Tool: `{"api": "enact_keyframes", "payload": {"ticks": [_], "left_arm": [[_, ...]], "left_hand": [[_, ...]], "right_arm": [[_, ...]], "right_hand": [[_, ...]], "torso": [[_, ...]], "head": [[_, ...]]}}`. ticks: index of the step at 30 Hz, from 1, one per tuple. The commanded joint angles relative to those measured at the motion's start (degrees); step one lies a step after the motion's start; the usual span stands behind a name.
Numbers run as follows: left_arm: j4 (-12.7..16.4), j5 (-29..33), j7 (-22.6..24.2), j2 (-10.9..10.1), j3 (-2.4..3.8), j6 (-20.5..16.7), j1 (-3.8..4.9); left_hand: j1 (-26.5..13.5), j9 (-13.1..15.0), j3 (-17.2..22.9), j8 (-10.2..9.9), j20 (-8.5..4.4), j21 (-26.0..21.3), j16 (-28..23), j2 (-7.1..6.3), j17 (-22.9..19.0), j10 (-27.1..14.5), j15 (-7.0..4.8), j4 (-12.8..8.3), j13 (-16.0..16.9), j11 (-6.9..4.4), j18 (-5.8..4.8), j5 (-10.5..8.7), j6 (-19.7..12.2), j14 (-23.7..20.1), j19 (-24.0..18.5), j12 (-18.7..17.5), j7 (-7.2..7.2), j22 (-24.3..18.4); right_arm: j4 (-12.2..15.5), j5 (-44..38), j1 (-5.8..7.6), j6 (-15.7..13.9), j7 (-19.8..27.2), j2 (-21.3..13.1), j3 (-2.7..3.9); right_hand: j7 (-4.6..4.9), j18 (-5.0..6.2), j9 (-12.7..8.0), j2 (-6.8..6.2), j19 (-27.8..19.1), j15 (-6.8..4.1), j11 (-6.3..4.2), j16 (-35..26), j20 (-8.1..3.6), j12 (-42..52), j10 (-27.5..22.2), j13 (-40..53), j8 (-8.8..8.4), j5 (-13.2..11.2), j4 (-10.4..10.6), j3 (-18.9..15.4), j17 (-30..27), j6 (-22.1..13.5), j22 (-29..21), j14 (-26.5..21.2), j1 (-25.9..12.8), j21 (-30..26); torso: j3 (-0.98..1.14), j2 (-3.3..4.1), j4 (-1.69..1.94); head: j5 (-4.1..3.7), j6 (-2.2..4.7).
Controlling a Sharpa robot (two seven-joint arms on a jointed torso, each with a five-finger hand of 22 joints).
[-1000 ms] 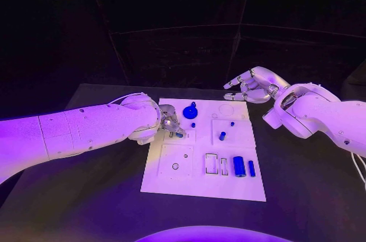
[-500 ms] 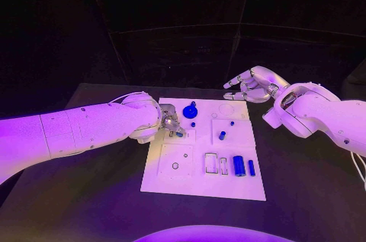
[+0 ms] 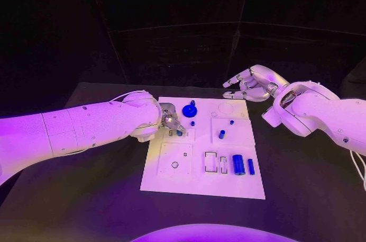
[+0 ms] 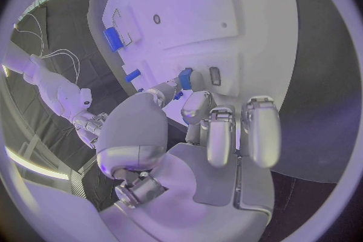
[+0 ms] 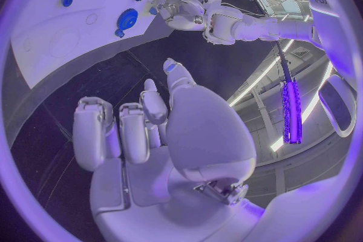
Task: Assemble the parts on the task board
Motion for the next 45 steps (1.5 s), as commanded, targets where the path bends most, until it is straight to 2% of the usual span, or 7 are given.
{"api": "enact_keyframes", "payload": {"ticks": [1,13,22,26,39,41,45], "left_arm": [[-0.13,-0.22,-0.47,0.14,-0.01,0.89,0.01],[-0.73,-0.20,-0.47,0.57,-0.01,0.52,0.01],[-1.19,0.05,-0.42,0.87,0.00,0.34,0.02],[-1.09,0.43,-0.41,0.80,0.00,0.42,0.02],[0.22,0.91,-0.16,-0.65,0.09,-0.69,0.07],[0.80,0.92,0.00,-1.32,0.53,-0.82,0.16],[1.39,1.79,0.11,-2.34,3.40,0.81,0.43]], "left_hand": [[-0.67,-0.09,-0.85,-0.23,-0.45,0.38,0.18,0.08,15.09,0.40,-0.36,0.24,0.14,-0.04,-0.90,0.02,0.40,6.06,1.16,0.33,0.09,3.06],[-1.56,-0.21,-3.13,-0.39,-0.47,0.41,0.18,0.80,15.09,0.65,-0.38,1.64,0.57,-0.07,-0.92,0.02,0.89,6.06,1.19,0.69,0.04,3.18],[-3.81,-0.29,-11.14,-0.61,-0.50,0.55,0.18,0.19,15.09,0.86,-0.41,4.71,0.92,-0.09,-0.98,-0.27,1.52,6.06,1.32,0.90,-0.01,3.55],[-2.58,-0.33,-15.54,-0.80,-0.54,0.59,0.18,0.87,15.09,0.94,-0.54,5.81,1.08,-0.20,-1.02,-3.08,1.67,6.06,1.38,0.95,-0.09,3.73],[-1.39,-0.35,-19.39,-0.98,-0.61,0.42,0.18,1.62,15.09,0.89,-0.50,7.14,0.94,-0.18,-0.96,-3.75,1.74,6.06,1.30,0.73,-0.11,3.60],[-1.17,-0.36,-20.17,-1.08,-0.62,0.15,0.18,1.52,15.09,0.66,-0.50,7.35,0.53,-0.15,-0.87,-3.78,1.57,6.06,1.14,0.35,-0.03,3.21],[-0.57,-0.46,-22.38,-1.64,-0.53,-1.17,0.18,1.32,15.09,-0.94,-0.35,8.12,-2.12,0.19,-0.46,-4.24,0.26,6.06,0.32,-2.11,0.42,1.35]], "right_arm": [[0.12,-0.13,0.13,0.37,0.09,0.02,0.03],[0.12,-0.13,0.13,0.36,0.09,0.07,0.03],[0.04,-0.13,0.13,0.38,0.11,0.12,0.03],[0.03,-0.13,0.13,0.40,0.11,0.08,0.03],[-0.08,-0.13,0.13,0.38,0.16,0.09,0.03],[-0.13,-0.13,0.13,0.37,0.17,0.07,0.03],[-0.30,-0.13,0.12,0.36,0.19,0.07,0.03]], "right_hand": [[-0.10,0.29,0.08,-0.03,-0.13,-0.29,-0.28,-0.36,-0.17,-0.26,-0.06,-0.07,0.34,0.32,0.01,-0.26,3.61,0.43,1.28,3.53,-0.37,-0.30],[-0.11,0.31,0.08,-0.03,-0.17,-0.30,-0.29,-0.38,-0.17,-0.30,-0.07,-0.10,0.34,0.32,0.06,-0.30,3.58,0.44,1.19,3.52,-0.45,-0.35],[-0.11,0.33,0.07,-0.08,-0.20,-0.30,-0.28,-0.43,-0.18,-0.36,-0.10,-0.17,0.34,0.18,0.28,-0.53,3.52,0.46,1.10,3.51,-0.86,-0.40],[-0.11,0.32,0.07,-0.10,-0.19,-0.30,-0.28,-0.44,-0.19,-0.34,-0.08,-0.17,0.33,0.10,0.35,-0.61,3.51,0.45,1.12,3.51,-0.97,-0.39],[-0.12,0.34,0.06,-0.12,-0.21,-0.30,-0.28,-0.49,-0.19,-0.38,-0.10,-0.22,0.32,-0.08,0.51,-0.79,3.45,0.44,1.05,3.50,-1.26,-0.44],[-0.12,0.34,0.06,-0.12,-0.21,-0.30,-0.28,-0.50,-0.19,-0.39,-0.10,-0.23,0.32,-0.11,0.56,-0.84,3.44,0.44,1.04,3.50,-1.34,-0.45],[-0.12,0.34,0.06,-0.12,-0.21,-0.30,-0.28,-0.50,-0.19,-0.39,-0.10,-0.23,0.32,-0.12,0.57,-0.85,3.43,0.44,1.04,3.50,-1.36,-0.45]], "torso": [[-0.02,0.01,0.04],[0.00,-0.03,0.04],[0.00,-0.03,0.05],[0.00,-0.03,0.05],[-0.02,-0.08,0.09],[-0.05,-0.06,0.08],[-0.06,-0.05,0.10]], "head": [[-0.09,-0.06],[-0.08,-0.06],[-0.13,-0.14],[-0.18,-0.15],[-0.26,-0.02],[-0.29,0.10],[-0.43,0.15]]}}
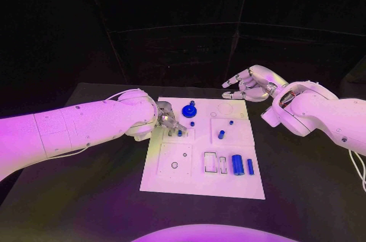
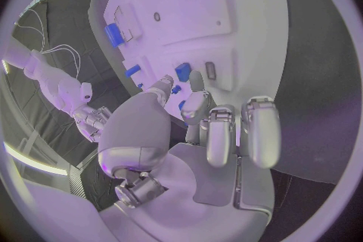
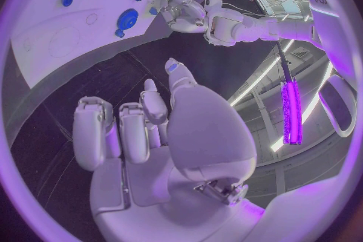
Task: Assemble the parts on the task board
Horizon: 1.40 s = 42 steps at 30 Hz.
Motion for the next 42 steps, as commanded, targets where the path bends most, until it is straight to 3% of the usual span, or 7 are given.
{"api": "enact_keyframes", "payload": {"ticks": [1,5,12,20,27,35,42], "left_arm": [[0.42,1.31,0.35,-0.61,1.49,1.89,0.68],[-1.40,1.87,0.17,-0.82,3.30,7.16,2.27],[-9.17,1.57,0.46,1.76,4.15,12.50,4.26],[-15.70,-1.17,1.08,4.96,4.15,15.11,4.58],[-20.99,-2.40,1.87,7.66,3.78,16.26,4.14],[-23.96,-2.64,2.91,9.67,2.89,16.38,3.26],[-25.30,-2.66,3.41,10.66,2.60,16.52,2.75]], "left_hand": [[1.04,-0.12,-1.87,-0.73,-0.26,-1.14,0.18,0.23,15.09,-2.11,-0.03,0.66,-3.15,0.30,-0.31,-1.72,-1.51,5.85,-0.19,-2.89,0.42,0.67],[3.49,-0.92,-4.02,-2.34,0.29,-3.31,0.18,0.99,15.09,-4.85,0.56,0.93,-7.73,1.20,0.27,-3.05,-3.97,5.85,-1.49,-6.96,1.48,-2.17],[5.47,-2.52,-5.70,-4.25,0.88,-3.79,0.18,2.07,15.09,-5.45,1.25,1.23,-8.79,1.92,0.38,-3.00,-5.07,5.85,-1.64,-7.63,2.32,-2.57],[6.21,-2.90,-6.29,-4.25,0.99,-3.30,0.18,2.80,15.09,-4.95,1.26,1.41,-8.14,1.86,0.23,-2.99,-4.24,5.85,-1.25,-6.83,2.21,-1.80],[6.44,-3.03,-6.62,-4.18,0.99,-3.11,0.18,3.09,15.09,-4.80,1.22,1.54,-8.02,1.79,0.18,-3.01,-3.82,5.85,-1.10,-6.61,2.11,-1.51],[6.45,-3.09,-6.83,-4.15,0.98,-3.01,0.18,3.23,15.09,-4.72,1.20,1.67,-7.92,1.75,0.15,-3.03,-3.65,5.85,-1.02,-6.48,2.07,-1.35],[6.51,-3.13,-6.95,-4.14,0.97,-2.89,0.18,3.33,15.09,-4.65,1.19,1.72,-7.83,1.73,0.11,-3.02,-3.53,5.85,-0.94,-6.37,2.04,-1.17]], "right_arm": [[-0.12,-0.09,0.12,0.21,0.26,0.02,0.03],[-0.32,-0.09,0.12,0.22,0.24,0.07,0.03],[-0.50,-0.09,0.12,0.30,0.19,0.28,0.03],[-0.67,-0.09,0.12,0.37,0.17,0.58,0.03],[-0.78,-0.09,0.11,0.44,0.23,0.85,0.03],[-0.80,-0.12,0.10,0.42,0.32,0.98,0.03],[-0.83,-0.12,0.10,0.43,0.37,1.08,0.03]], "right_hand": [[-0.12,0.34,0.08,0.17,-0.21,-0.30,-0.28,-0.28,-0.19,-0.39,-0.10,-0.06,0.32,-0.12,-0.03,-0.25,3.44,0.44,1.04,3.50,-0.57,-0.23],[-0.12,0.34,0.08,0.17,-0.21,-0.30,-0.28,-0.28,-0.19,-0.39,-0.10,-0.06,0.32,-0.12,-0.03,-0.25,3.44,0.44,1.04,3.50,-0.57,-0.23],[-0.12,0.34,0.07,0.20,-0.21,-0.30,-0.28,-0.27,-0.19,-0.34,-0.07,-0.03,0.31,-0.12,0.03,-0.29,3.47,0.43,1.04,3.51,-0.65,-0.23],[-0.12,0.33,0.07,0.22,-0.20,-0.30,-0.28,-0.27,-0.19,-0.32,-0.06,-0.01,0.31,-0.10,0.04,-0.29,3.49,0.43,1.07,3.51,-0.65,-0.22],[-0.13,0.34,0.07,0.26,-0.21,-0.30,-0.29,-0.27,-0.19,-0.34,-0.07,-0.03,0.31,-0.05,0.03,-0.27,3.49,0.42,1.04,3.51,-0.63,-0.23],[-0.13,0.33,0.07,0.32,-0.20,-0.31,-0.29,-0.28,-0.19,-0.34,-0.07,-0.03,0.30,0.02,0.03,-0.25,3.48,0.41,1.06,3.51,-0.59,-0.23],[-0.13,0.33,0.07,0.32,-0.20,-0.31,-0.29,-0.28,-0.19,-0.34,-0.07,-0.03,0.30,0.02,0.03,-0.25,3.48,0.41,1.06,3.51,-0.59,-0.23]], "torso": [[-0.03,0.02,0.01],[0.04,0.03,-0.02],[0.06,0.12,-0.07],[0.04,0.12,-0.05],[0.01,0.15,-0.12],[0.05,0.04,-0.05],[0.08,0.03,-0.04]], "head": [[-0.16,0.08],[0.03,0.25],[0.23,0.54],[0.55,0.42],[0.66,0.35],[0.57,0.21],[0.55,0.06]]}}
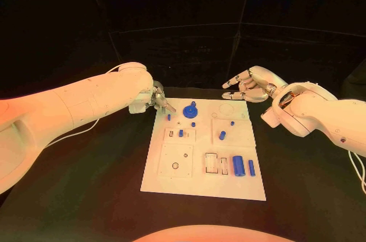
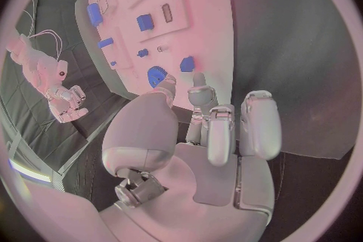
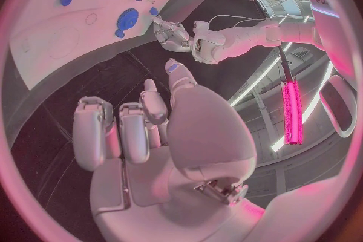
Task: Assemble the parts on the task board
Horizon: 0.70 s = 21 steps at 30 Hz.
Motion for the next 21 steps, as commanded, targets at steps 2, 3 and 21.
{"api": "enact_keyframes", "payload": {"ticks": [2,3,21], "left_arm": [[-0.55,-0.68,1.37,0.40,-0.11,1.06,-0.14],[-0.63,-0.68,1.42,0.47,-0.16,1.07,-0.20],[-1.30,-0.68,1.92,1.22,-0.71,1.18,-0.64]], "left_hand": [[0.60,-0.12,-0.39,-0.19,0.07,0.29,0.18,0.39,15.09,0.52,0.34,0.02,0.09,-0.04,0.11,-0.18,0.36,6.05,0.35,0.26,0.02,0.08],[0.70,-0.14,-0.42,-0.19,0.06,0.29,0.18,0.46,15.09,0.53,0.33,0.00,0.08,-0.05,0.12,-0.17,0.40,6.05,0.36,0.27,0.01,0.09],[2.82,-0.68,-0.68,-0.42,-0.02,0.27,0.18,1.72,15.09,0.51,0.25,-0.61,-0.15,-0.13,0.11,-0.10,0.76,6.05,0.39,0.31,-0.07,0.17]], "right_arm": [[0.04,-0.12,0.12,0.27,0.36,0.09,0.03],[0.04,-0.12,0.12,0.27,0.36,0.09,0.03],[-0.06,-0.12,0.12,0.35,0.39,0.27,0.03]], "right_hand": [[-0.14,0.33,0.08,0.10,-0.20,-0.31,-0.29,-0.28,-0.19,-0.34,-0.06,-0.05,0.30,0.02,0.03,-0.25,3.45,0.41,1.06,3.51,-0.38,-0.23],[-0.14,0.33,0.08,0.10,-0.20,-0.31,-0.29,-0.28,-0.19,-0.34,-0.06,-0.05,0.30,0.02,0.03,-0.25,3.45,0.41,1.06,3.51,-0.38,-0.23],[-0.14,0.33,0.07,0.17,-0.20,-0.32,-0.31,-0.30,-0.20,-0.29,-0.04,-0.02,0.29,0.13,0.00,-0.22,3.43,0.40,1.06,3.51,-0.30,-0.23]], "torso": [[0.05,-0.06,0.07],[0.06,-0.06,0.07],[0.02,-0.06,0.10]], "head": [[-0.02,-0.09],[-0.03,-0.12],[0.02,-0.29]]}}
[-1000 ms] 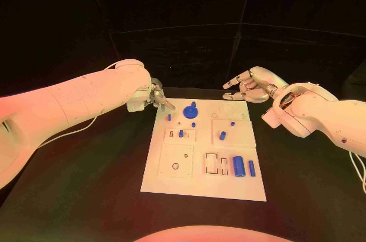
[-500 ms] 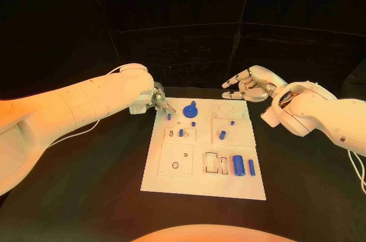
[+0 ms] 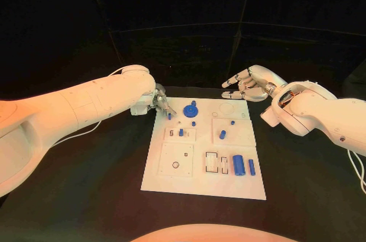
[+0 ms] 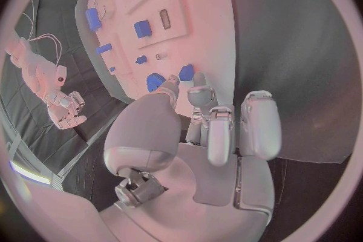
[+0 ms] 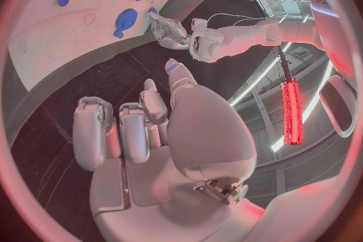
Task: Assemble the parts on the task board
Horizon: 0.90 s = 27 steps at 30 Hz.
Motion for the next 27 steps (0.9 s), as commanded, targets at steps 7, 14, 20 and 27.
{"api": "enact_keyframes", "payload": {"ticks": [7,14,20,27], "left_arm": [[0.02,-0.40,0.97,0.24,-0.05,0.32,0.02],[0.17,-0.40,1.11,0.19,-0.09,0.62,0.01],[0.46,-0.39,1.24,0.20,-0.16,0.72,0.01],[0.78,0.14,1.47,0.00,-0.20,0.07,0.00]], "left_hand": [[1.31,-0.23,-0.16,-0.26,-0.02,0.21,0.18,0.53,15.09,0.30,0.25,-0.39,-0.12,0.07,0.09,-0.08,0.44,6.05,0.42,0.33,-0.09,0.15],[2.82,-0.51,0.08,-0.33,-0.03,0.24,0.18,1.05,15.09,0.34,0.25,-1.23,-0.15,0.04,0.07,-0.06,0.65,6.05,0.46,0.44,-0.12,0.28],[3.62,-0.67,0.29,-0.36,-0.03,0.24,0.18,1.32,15.09,0.36,0.25,-1.75,-0.17,0.02,0.07,-0.05,0.80,6.05,0.46,0.49,-0.16,0.31],[8.17,-1.12,3.20,-0.54,-0.24,0.29,0.18,3.63,15.09,0.53,-0.07,-4.63,-0.16,-0.44,0.06,-0.69,1.09,6.05,0.53,0.62,-0.70,0.51]], "right_arm": [[-0.01,-0.11,0.12,0.34,0.35,0.14,0.03],[0.00,-0.11,0.12,0.38,0.32,0.13,0.03],[0.00,-0.11,0.12,0.41,0.32,0.16,0.03],[-0.02,-0.11,0.12,0.45,0.32,0.19,0.03]], "right_hand": [[-0.14,0.33,0.08,0.24,-0.19,-0.32,-0.31,-0.28,-0.20,-0.26,-0.02,0.00,0.29,0.20,-0.01,-0.19,3.50,0.41,1.06,3.52,-0.25,-0.23],[-0.14,0.33,0.08,0.24,-0.19,-0.32,-0.31,-0.28,-0.20,-0.26,-0.02,0.00,0.29,0.20,-0.01,-0.19,3.50,0.41,1.06,3.52,-0.25,-0.23],[-0.14,0.33,0.08,0.24,-0.19,-0.32,-0.31,-0.28,-0.20,-0.26,-0.02,0.00,0.29,0.20,-0.01,-0.19,3.50,0.41,1.06,3.52,-0.25,-0.23],[-0.15,0.33,0.08,0.31,-0.20,-0.33,-0.32,-0.31,-0.20,-0.26,-0.03,-0.01,0.30,0.28,-0.03,-0.15,3.44,0.42,1.04,3.51,-0.19,-0.24]], "torso": [[0.01,-0.01,0.00],[0.01,-0.02,0.01],[0.00,-0.03,0.02],[0.00,-0.03,-0.01]], "head": [[0.02,-0.08],[0.05,-0.13],[0.05,-0.19],[0.02,-0.30]]}}
